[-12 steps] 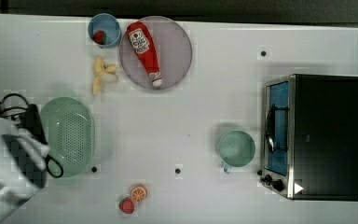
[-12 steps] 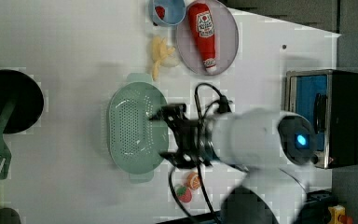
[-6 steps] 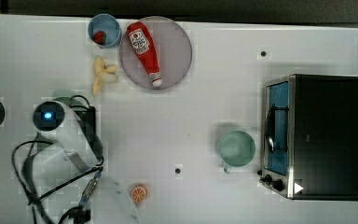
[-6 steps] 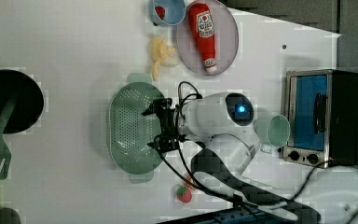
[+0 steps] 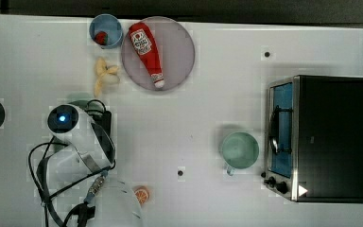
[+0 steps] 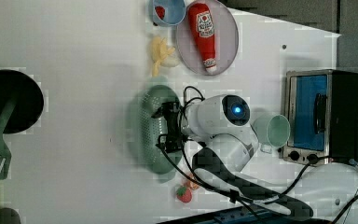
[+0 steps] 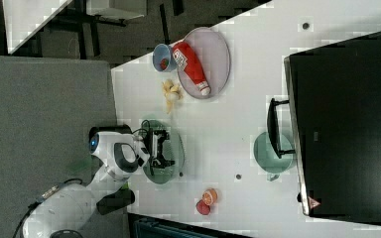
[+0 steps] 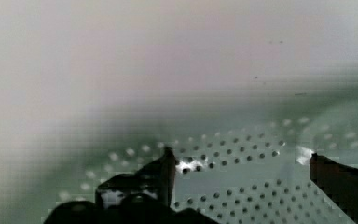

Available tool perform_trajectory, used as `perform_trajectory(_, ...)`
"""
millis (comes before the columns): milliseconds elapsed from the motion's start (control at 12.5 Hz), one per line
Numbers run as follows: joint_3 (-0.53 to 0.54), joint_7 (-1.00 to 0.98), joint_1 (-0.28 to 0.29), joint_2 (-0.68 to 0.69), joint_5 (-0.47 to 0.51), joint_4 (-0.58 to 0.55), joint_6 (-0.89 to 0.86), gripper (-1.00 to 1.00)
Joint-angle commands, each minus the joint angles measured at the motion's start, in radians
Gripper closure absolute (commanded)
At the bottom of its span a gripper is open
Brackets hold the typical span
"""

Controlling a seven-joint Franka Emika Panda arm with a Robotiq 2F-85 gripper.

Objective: Drag strainer left to right.

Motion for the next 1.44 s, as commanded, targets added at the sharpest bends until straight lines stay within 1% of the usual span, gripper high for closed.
perform_trajectory(80, -0.007, 0.052, 0.035, -0.05, -0.001, -0.014, 0.054, -1.0)
perform_trajectory(240, -0.018, 0.052, 0.035, -0.05, -0.001, -0.024, 0.094, -1.0)
perform_trajectory(880, -0.104, 0.049, 0.032, -0.067, -0.001, -0.058, 0.095, -1.0)
perform_trajectory(1440, -0.167, -0.072, -0.008, -0.151, -0.001, -0.164, 0.098, -1.0)
